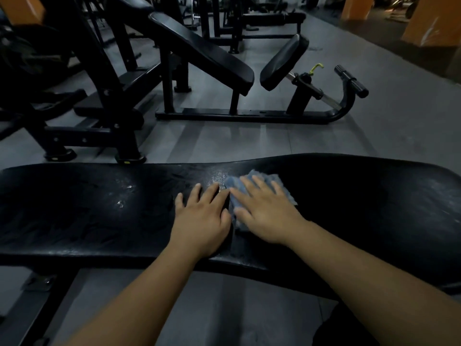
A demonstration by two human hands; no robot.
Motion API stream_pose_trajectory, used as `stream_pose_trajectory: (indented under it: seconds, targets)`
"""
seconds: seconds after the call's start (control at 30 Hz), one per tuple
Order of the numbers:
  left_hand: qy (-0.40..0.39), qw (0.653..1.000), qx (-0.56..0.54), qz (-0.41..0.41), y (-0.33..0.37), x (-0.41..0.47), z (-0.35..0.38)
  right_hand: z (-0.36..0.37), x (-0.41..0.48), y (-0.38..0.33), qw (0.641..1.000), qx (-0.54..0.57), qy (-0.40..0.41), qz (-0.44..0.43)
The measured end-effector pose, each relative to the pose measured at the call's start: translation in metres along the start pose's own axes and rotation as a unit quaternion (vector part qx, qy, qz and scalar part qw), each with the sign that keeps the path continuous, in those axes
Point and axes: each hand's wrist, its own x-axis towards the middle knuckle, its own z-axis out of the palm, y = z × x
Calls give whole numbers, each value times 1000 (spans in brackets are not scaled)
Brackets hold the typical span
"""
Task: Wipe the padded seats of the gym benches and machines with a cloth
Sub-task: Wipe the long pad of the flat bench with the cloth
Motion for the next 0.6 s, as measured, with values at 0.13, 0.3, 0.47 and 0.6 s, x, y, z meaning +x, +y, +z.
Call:
stream_pose_trajectory:
  seconds: [0.13,0.3,0.47,0.6]
  targets:
    - [9,1000,1,0,-2,0,3,-8,-28,38,999,-12,-14,-34]
    - [15,1000,-12,-1,1,0,2,-6,63,28,993,-4,-9,114]
    - [11,998,-19,52,-33,2,-9,3,-8,-19,999,14,2,-49]
    - [9,1000,6,18,-50,-8,-6,-4,-38,18,999,-13,-14,-48]
